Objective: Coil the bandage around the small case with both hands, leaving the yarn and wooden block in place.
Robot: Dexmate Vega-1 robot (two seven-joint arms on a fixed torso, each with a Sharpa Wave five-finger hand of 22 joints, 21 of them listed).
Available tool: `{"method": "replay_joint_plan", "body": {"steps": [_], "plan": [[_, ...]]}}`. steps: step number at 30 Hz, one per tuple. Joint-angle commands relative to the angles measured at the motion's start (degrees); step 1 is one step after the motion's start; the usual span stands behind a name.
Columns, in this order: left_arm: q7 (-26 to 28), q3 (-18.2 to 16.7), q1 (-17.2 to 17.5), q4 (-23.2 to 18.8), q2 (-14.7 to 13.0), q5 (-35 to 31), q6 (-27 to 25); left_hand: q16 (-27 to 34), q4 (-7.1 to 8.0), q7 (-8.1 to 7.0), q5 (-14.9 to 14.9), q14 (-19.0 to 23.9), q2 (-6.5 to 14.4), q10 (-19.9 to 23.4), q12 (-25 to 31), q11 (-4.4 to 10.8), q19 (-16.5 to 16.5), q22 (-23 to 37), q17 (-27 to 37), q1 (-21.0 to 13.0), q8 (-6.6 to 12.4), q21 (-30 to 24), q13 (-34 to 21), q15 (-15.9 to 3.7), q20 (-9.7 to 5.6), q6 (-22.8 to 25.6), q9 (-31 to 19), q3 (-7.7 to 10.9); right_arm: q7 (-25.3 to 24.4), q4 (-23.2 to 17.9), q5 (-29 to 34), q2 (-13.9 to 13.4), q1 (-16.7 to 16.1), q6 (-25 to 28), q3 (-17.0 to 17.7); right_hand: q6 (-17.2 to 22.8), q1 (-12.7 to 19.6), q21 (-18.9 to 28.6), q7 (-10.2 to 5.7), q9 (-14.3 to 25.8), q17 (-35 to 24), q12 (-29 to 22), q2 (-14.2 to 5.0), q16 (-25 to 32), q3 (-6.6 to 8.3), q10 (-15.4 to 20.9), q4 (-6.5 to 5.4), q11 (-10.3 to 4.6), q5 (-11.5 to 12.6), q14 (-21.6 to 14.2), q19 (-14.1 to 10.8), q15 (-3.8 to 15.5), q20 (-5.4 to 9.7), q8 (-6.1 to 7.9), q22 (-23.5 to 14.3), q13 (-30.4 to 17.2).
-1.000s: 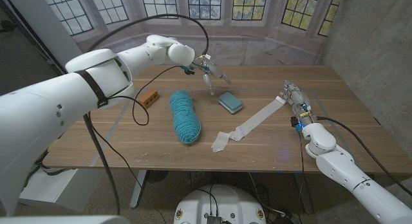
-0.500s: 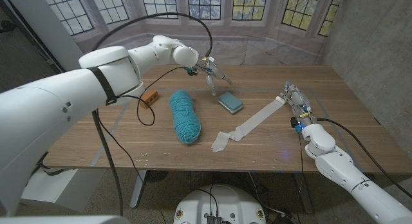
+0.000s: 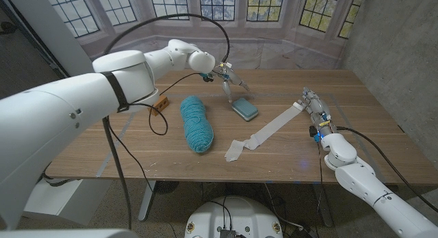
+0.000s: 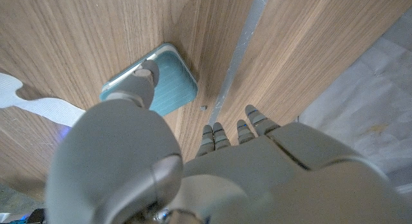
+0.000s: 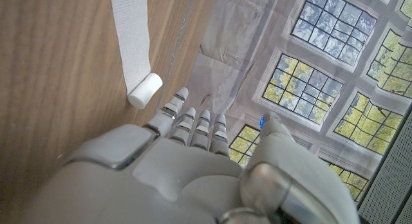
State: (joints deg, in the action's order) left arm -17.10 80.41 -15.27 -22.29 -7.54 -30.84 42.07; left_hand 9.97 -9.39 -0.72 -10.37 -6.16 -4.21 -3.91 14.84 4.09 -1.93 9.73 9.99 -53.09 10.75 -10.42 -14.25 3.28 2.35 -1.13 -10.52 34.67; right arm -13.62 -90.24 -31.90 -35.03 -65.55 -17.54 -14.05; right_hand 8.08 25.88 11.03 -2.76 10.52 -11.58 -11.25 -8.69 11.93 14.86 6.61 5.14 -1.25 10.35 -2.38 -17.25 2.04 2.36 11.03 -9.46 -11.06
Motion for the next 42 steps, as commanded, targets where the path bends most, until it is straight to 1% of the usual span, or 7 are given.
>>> {"method": "replay_joint_plan", "body": {"steps": [1, 17, 21, 24, 32, 36, 42], "plan": [[0.1, 1.6, 0.2, 0.5, 1.1, 1.2, -0.4, 0.4, 0.19, 0.15, 0.2, -0.3, -0.1, 0.0, 0.4, 0.33, 0.1, 0.2, 0.3, -0.6, 0.45, -0.3, -0.2, 0.01, 0.10, 0.1, -0.3, -0.28, -0.1, 0.0, -0.1, -0.1, -0.4, -0.2, 0.4, 0.1, -0.1, -0.1, 0.48, 0.2, -0.2, -0.1, -0.28, 0.3, 0.21, 0.1, 0.33, 0.50, -0.2, -0.3, -0.5, 1.56, 3.78, 0.00, -0.2, -0.1], [-1.5, 2.1, 1.0, 0.1, 0.3, 1.3, 0.8, 0.6, 0.36, 0.26, 0.2, 0.3, 0.0, 0.4, 0.8, 0.42, 0.0, 0.2, 0.3, -0.5, 0.58, -0.4, -0.3, -0.15, 0.09, 0.7, -0.3, -0.64, 0.2, 0.3, -0.3, -0.3, -0.2, -0.1, 0.5, 0.2, -0.1, -0.1, 0.46, 0.2, -0.2, -0.1, -0.32, 0.3, 0.25, 0.1, 0.44, 0.51, -0.2, -0.3, -0.5, 1.53, 3.79, 0.02, -0.2, -0.1], [-1.0, 2.2, 1.2, 0.1, 0.2, 0.9, 1.0, 0.6, 0.42, 0.22, 0.2, 0.3, 0.0, 0.4, 0.9, 0.31, 0.0, 0.2, 0.3, -0.5, 0.56, -0.4, -0.3, -0.27, 0.08, 0.7, -0.3, -0.75, 0.3, 0.5, -0.3, -0.2, -0.2, -0.2, 0.5, 0.1, -0.1, -0.1, 0.43, 0.2, -0.2, -0.1, -0.33, 0.3, 0.26, 0.1, 0.47, 0.57, -0.2, -0.3, -0.5, 1.55, 3.78, 0.01, -0.2, -0.1], [0.5, 2.4, 1.2, -0.2, -0.1, 0.0, 1.8, 0.6, 0.48, 0.26, 0.2, 0.4, 0.1, 0.8, 1.1, 0.40, -0.3, 0.2, 0.3, -0.5, 0.59, -0.5, -0.3, -0.34, 0.04, 0.9, -0.3, -0.87, 0.2, 0.6, -0.3, -0.3, -0.3, -0.4, 0.6, 0.2, -0.1, -0.1, 0.43, 0.2, -0.2, -0.1, -0.35, 0.3, 0.27, 0.1, 0.49, 0.41, -0.2, -0.3, -0.5, 1.58, 3.79, 0.02, -0.2, -0.1], [1.2, 2.4, 1.2, -0.4, 0.1, -0.8, 2.1, 0.8, 0.52, 0.31, 0.2, 1.0, 0.2, 1.3, 1.5, 0.18, -0.6, 0.2, 0.3, -0.5, 0.75, -0.6, -0.4, -0.48, 0.01, 1.5, -0.3, -1.10, 0.2, 0.7, -0.4, -0.3, -0.9, -1.0, 1.0, 0.1, -0.1, -0.1, 0.41, 0.2, -0.2, -0.1, -0.36, 0.4, 0.28, 0.1, 0.53, 0.60, -0.2, -0.3, -0.5, 1.55, 3.78, 0.01, -0.2, -0.1], [1.6, 2.4, 1.3, -0.5, 0.2, -1.3, 2.4, 0.8, 0.52, 0.30, 0.2, 1.2, 0.3, 1.8, 1.8, 0.12, -0.7, 0.2, 0.3, -0.6, 0.82, -0.7, -0.5, -0.50, -0.05, 1.8, -0.3, -1.22, 0.2, 0.7, -0.6, -0.2, -1.3, -1.3, 1.2, 0.2, -0.1, -0.1, 0.46, 0.2, -0.2, -0.1, -0.37, 0.4, 0.29, 0.2, 0.54, 0.43, -0.2, -0.3, -0.5, 1.54, 3.81, 0.02, -0.2, -0.1], [2.6, 2.5, 1.3, -1.6, -0.3, -2.4, 3.0, 1.0, 0.52, 0.37, 0.2, 1.9, 0.4, 2.4, 2.3, 0.37, -1.3, 0.2, 0.3, -0.7, 1.05, -0.9, -0.6, -0.70, -0.04, 2.8, -0.4, -1.44, 0.3, 0.8, -0.8, -0.1, -1.8, -1.8, 1.4, 0.2, -0.2, -0.1, 0.44, 0.2, -0.2, -0.1, -0.38, 0.4, 0.30, 0.1, 0.56, 0.44, -0.2, -0.3, -0.5, 1.52, 3.77, 0.02, -0.2, -0.1]]}}
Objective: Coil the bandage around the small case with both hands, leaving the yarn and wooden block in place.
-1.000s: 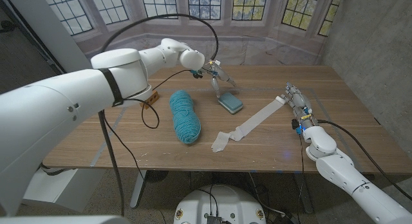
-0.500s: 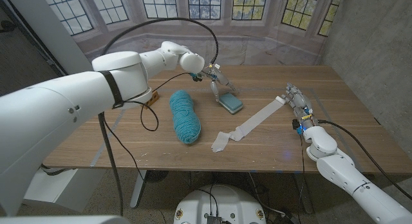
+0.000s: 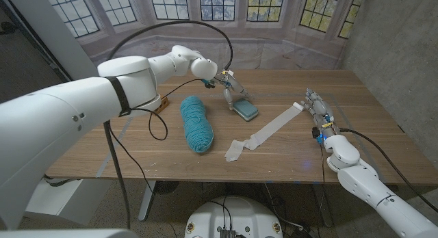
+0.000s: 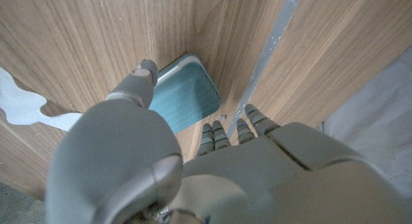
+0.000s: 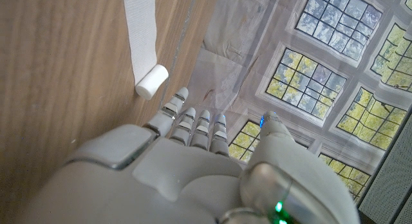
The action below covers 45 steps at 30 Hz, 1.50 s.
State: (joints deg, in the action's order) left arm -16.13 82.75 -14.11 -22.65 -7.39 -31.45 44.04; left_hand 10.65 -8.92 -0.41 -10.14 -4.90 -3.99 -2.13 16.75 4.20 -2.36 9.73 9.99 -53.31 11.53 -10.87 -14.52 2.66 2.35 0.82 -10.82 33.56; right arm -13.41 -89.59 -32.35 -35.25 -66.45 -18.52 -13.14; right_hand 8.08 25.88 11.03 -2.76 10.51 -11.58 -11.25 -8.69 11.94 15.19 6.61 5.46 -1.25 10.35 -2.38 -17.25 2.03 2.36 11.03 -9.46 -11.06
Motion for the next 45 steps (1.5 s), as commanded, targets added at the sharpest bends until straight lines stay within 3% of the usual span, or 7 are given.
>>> {"method": "replay_joint_plan", "body": {"steps": [1, 11, 19, 29, 45], "plan": [[2.0, 0.2, 0.3, -1.8, -0.8, -2.2, 1.1, 0.3, 0.06, 0.05, 0.0, 0.8, 0.2, 0.8, 0.5, 0.23, -0.9, 0.2, 0.3, -0.5, 0.38, -0.4, -0.3, -0.13, -0.02, 1.2, -0.1, -0.38, 0.1, 0.3, -0.4, 0.1, -0.9, -1.0, 0.6, 0.2, -0.2, -0.1, 0.45, 0.2, -0.3, -0.1, -0.38, 0.4, -0.03, 0.2, 0.26, 0.49, -0.2, -0.3, -0.5, 1.51, 3.77, 0.02, -0.2, -0.1], [1.8, -3.7, 3.5, -16.9, -9.1, -6.0, -3.9, 0.6, -0.08, 0.08, 0.0, 2.8, 0.7, 2.5, 1.8, 0.23, -2.5, 0.2, 0.3, -1.2, 0.89, -0.8, -0.7, -0.41, 0.28, 3.6, -0.2, -0.70, 1.1, 1.2, -0.8, 0.5, -0.8, -2.1, 0.5, 0.2, -0.2, -0.1, 0.43, 0.2, -0.3, -0.1, -0.41, 0.4, -0.01, 0.2, 0.28, 0.55, -0.2, -0.3, -0.5, 1.55, 3.78, 0.04, -0.2, -0.1], [2.8, -7.2, 6.6, -24.7, -13.4, -9.8, -7.4, 0.8, -0.18, -0.09, -0.1, 4.0, 0.8, 3.2, 2.5, 0.36, -3.2, 0.2, 0.3, -1.5, 1.11, -0.9, -0.9, -0.57, 0.21, 4.8, -0.3, -0.81, 1.8, 1.6, -1.0, 0.4, -0.3, -2.1, 0.5, 0.3, -0.2, -0.1, 0.48, 0.2, -0.3, -0.1, -0.41, 0.4, 0.00, 0.2, 0.31, 0.64, -0.2, -0.3, -0.5, 1.56, 3.75, 0.06, -0.2, -0.1], [3.2, -9.6, 8.0, -25.3, -13.8, -12.1, -8.1, 0.7, -0.21, -0.11, -0.1, 4.5, 0.8, 3.3, 2.9, 0.18, -3.6, 0.2, 0.4, -1.7, 1.13, -0.9, -1.1, -0.62, 0.34, 5.3, -0.4, -0.98, 2.5, 2.3, -1.4, 0.4, 0.5, -1.9, 0.2, 0.3, -0.3, -0.1, 0.43, 0.2, -0.3, -0.2, -0.40, 0.4, 0.01, 0.3, 0.38, 0.47, -0.2, -0.4, -0.6, 1.61, 3.75, 0.07, -0.2, -0.2], [6.1, -8.8, 7.4, -19.4, -9.9, -13.3, -7.0, 0.5, -0.08, -0.04, -0.1, 4.7, 0.8, 2.9, 3.2, -0.03, -3.7, 0.2, 0.4, -1.7, 0.85, -0.8, -1.5, -0.49, 0.31, 5.4, -0.5, -1.42, 2.7, 2.1, -2.3, -0.2, -0.4, -1.6, 0.9, 0.3, -0.4, -0.1, 0.41, 0.2, -0.3, -0.2, -0.44, 0.4, 0.04, 0.3, 0.42, 0.60, -0.2, -0.3, -0.6, 1.65, 3.75, 0.05, -0.2, -0.2]]}}
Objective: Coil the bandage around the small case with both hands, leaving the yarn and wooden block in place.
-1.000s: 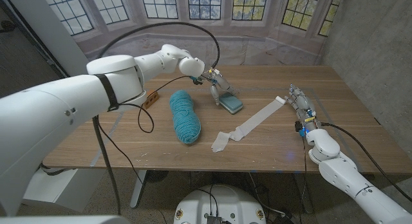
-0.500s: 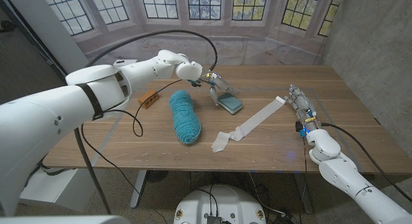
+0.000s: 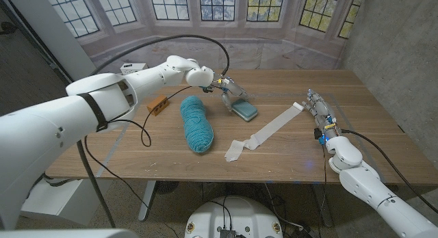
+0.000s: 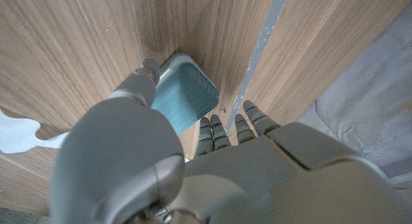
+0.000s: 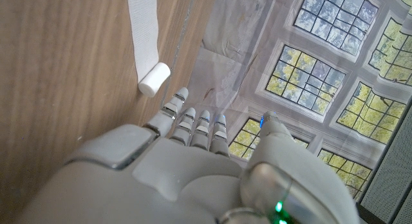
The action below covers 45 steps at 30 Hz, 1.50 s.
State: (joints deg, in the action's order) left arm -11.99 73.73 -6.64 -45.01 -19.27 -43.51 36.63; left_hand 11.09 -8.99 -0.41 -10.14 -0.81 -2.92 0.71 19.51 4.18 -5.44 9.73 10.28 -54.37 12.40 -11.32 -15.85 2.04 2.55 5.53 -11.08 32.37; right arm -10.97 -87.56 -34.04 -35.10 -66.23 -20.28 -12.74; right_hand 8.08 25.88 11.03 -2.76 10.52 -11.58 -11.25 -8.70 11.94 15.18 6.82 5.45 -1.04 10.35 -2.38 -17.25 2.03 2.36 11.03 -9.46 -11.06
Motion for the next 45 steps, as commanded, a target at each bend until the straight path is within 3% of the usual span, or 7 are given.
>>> {"method": "replay_joint_plan", "body": {"steps": [1, 10, 29, 37, 45], "plan": [[2.3, 0.3, -0.1, 3.0, 2.1, -1.3, 0.4, 0.0, 0.00, -0.06, -0.1, 0.6, -0.3, 0.1, 0.5, 0.00, -0.7, 0.2, 0.1, -0.6, -0.05, -0.3, -0.2, 0.14, 0.10, 0.7, -0.2, -0.26, 0.3, 0.1, -0.6, -0.4, -0.7, 0.1, 0.5, 0.3, -0.4, -0.1, 0.43, 0.2, -0.3, -0.2, -0.43, 0.4, 0.04, 0.2, 0.43, 0.35, -0.2, -0.3, -0.6, 1.61, 3.74, 0.05, -0.2, -0.2], [3.4, 0.8, 0.1, 2.5, 2.1, -1.4, 0.0, 0.0, 0.10, 0.18, -0.1, 1.2, -0.2, 0.7, 1.1, 0.19, -0.9, 0.2, 0.1, -0.5, 0.24, -0.3, -0.4, 0.16, 0.14, 2.0, -0.3, -0.61, 0.8, 0.6, -1.0, -0.3, -1.1, -0.6, 0.7, 0.3, -0.4, -0.1, 0.42, 0.2, -0.3, -0.2, -0.47, 0.4, 0.06, 0.2, 0.44, 0.33, -0.2, -0.4, -0.6, 1.60, 3.74, 0.06, -0.2, -0.2], [2.1, -1.0, 2.5, -4.1, -1.6, -2.1, -2.6, 0.3, -0.06, -0.08, -0.1, 4.2, -0.1, 4.0, 4.0, 0.86, -2.5, 0.3, 0.3, -1.2, 1.98, -0.4, -1.7, -0.57, -0.12, 7.3, -1.0, -1.53, 2.0, 1.4, -1.2, -0.4, -0.5, -0.8, 0.4, 0.3, -0.5, -0.1, 0.43, 0.2, -0.3, -0.1, -0.52, 0.4, 0.12, 0.1, 0.50, 0.30, -0.2, -0.3, -0.6, 1.64, 3.74, 0.05, -0.2, -0.2], [5.1, -1.2, 3.2, -4.0, -2.0, -3.7, -2.6, 0.3, -0.19, -0.41, -0.1, 4.7, -0.1, 4.0, 4.4, 1.35, -2.9, 0.3, 0.3, -1.5, 2.53, -0.4, -2.1, -0.73, -0.28, 8.6, -1.2, -1.75, 1.9, 1.3, -1.3, -0.5, -0.5, -0.6, 0.4, 0.3, -0.5, -0.1, 0.39, 0.2, -0.3, -0.2, -0.53, 0.4, 0.14, 0.1, 0.50, 0.41, -0.2, -0.4, -0.6, 1.65, 3.80, 0.04, -0.2, -0.2], [9.3, -0.5, 2.9, -1.2, -0.9, -5.3, -2.1, 0.3, -0.35, -0.75, -0.1, 5.7, -0.3, 5.2, 5.4, 1.48, -4.0, 0.3, 0.3, -2.1, 3.40, -0.6, -2.7, -1.58, -0.54, 10.5, -1.5, -2.14, 1.9, 1.3, -1.4, -0.7, -0.7, -0.4, 0.5, 0.3, -0.5, -0.1, 0.36, 0.2, -0.3, -0.1, -0.51, 0.4, 0.15, 0.1, 0.54, 0.28, -0.2, -0.4, -0.6, 1.63, 3.79, 0.04, -0.2, -0.2]]}}
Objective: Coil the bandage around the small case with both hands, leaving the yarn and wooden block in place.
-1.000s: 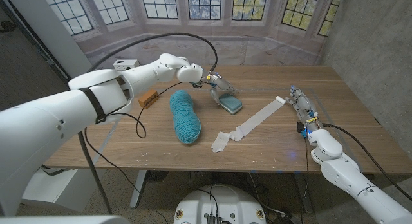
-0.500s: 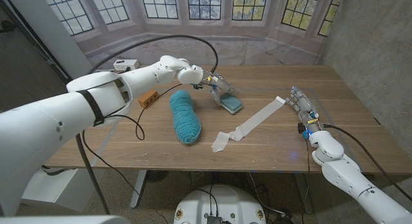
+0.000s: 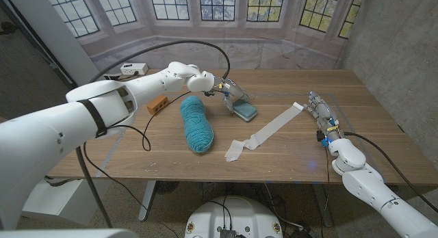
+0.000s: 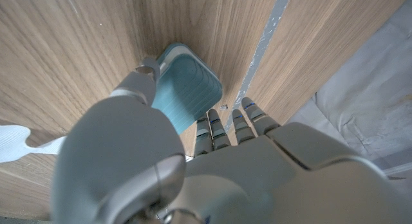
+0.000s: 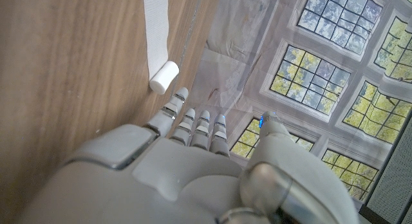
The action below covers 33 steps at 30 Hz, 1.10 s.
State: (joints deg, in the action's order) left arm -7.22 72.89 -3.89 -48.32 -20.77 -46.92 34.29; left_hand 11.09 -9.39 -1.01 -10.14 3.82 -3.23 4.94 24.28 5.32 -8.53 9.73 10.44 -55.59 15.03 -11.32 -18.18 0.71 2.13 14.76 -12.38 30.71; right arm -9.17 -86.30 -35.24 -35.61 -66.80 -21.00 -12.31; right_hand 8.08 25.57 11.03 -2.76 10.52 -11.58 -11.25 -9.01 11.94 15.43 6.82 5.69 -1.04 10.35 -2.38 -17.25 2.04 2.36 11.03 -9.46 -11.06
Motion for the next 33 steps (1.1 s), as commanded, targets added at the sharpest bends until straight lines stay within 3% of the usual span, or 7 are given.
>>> {"method": "replay_joint_plan", "body": {"steps": [1, 7, 15, 33], "plan": [[4.9, 0.5, 0.1, 2.6, 0.8, -1.9, 0.5, 0.5, 0.07, -0.30, -0.1, 1.7, 0.1, 1.9, 1.2, 0.59, -1.1, 0.3, 0.2, -1.1, 1.34, -0.6, -0.6, -0.54, -0.04, 2.5, -0.4, -0.59, 0.0, 0.0, -0.2, -0.2, -0.2, 0.3, 0.1, 0.3, -0.2, -0.1, 0.37, 0.2, -0.3, -0.1, -0.21, 0.4, -0.09, 0.1, 0.29, 0.30, -0.2, -0.4, -0.6, 1.63, 3.77, 0.04, -0.2, -0.2], [7.1, 1.3, -0.2, 4.0, 1.6, -2.3, 0.9, 0.8, 0.09, -1.16, -0.1, 3.6, 0.0, 3.6, 2.4, 1.43, -2.2, 0.3, 0.3, -1.5, 2.48, -0.8, -1.3, -1.09, -0.10, 4.4, -0.8, -1.13, -0.1, -0.3, -0.3, -0.5, -0.8, 0.2, 0.4, 0.3, -0.3, -0.1, 0.39, 0.2, -0.3, -0.1, -0.22, 0.4, -0.08, 0.1, 0.30, 0.32, -0.2, -0.4, -0.6, 1.66, 3.78, 0.03, -0.2, -0.2], [7.6, 1.7, 0.1, 3.5, 1.5, -2.2, 0.2, 0.8, 0.23, -1.19, -0.2, 4.1, 0.3, 4.2, 2.9, 1.06, -2.5, 0.3, 0.4, -1.7, 2.98, -0.7, -1.7, -1.24, -0.20, 5.1, -1.0, -1.38, 0.2, 0.1, -0.6, -0.3, -1.2, -0.2, 0.5, 0.3, -0.3, -0.1, 0.42, 0.2, -0.3, -0.1, -0.25, 0.4, -0.05, 0.1, 0.31, 0.21, -0.2, -0.3, -0.6, 1.67, 3.80, 0.04, -0.2, -0.2], [8.3, 1.1, 1.1, 1.3, -0.1, -2.3, -0.7, 1.5, 0.44, -2.05, -0.4, 8.5, 0.7, 8.8, 6.0, 2.55, -4.6, 0.4, 1.1, -2.1, 6.75, -0.9, -3.8, -3.03, -0.52, 10.3, -2.1, -1.57, 0.5, 0.0, -0.6, -0.4, -1.0, 0.2, 0.1, 0.3, -0.4, -0.1, 0.42, 0.2, -0.4, -0.1, -0.30, 0.4, -0.01, 0.1, 0.30, 0.32, -0.2, -0.4, -0.6, 1.67, 3.82, 0.03, -0.2, -0.2]]}}
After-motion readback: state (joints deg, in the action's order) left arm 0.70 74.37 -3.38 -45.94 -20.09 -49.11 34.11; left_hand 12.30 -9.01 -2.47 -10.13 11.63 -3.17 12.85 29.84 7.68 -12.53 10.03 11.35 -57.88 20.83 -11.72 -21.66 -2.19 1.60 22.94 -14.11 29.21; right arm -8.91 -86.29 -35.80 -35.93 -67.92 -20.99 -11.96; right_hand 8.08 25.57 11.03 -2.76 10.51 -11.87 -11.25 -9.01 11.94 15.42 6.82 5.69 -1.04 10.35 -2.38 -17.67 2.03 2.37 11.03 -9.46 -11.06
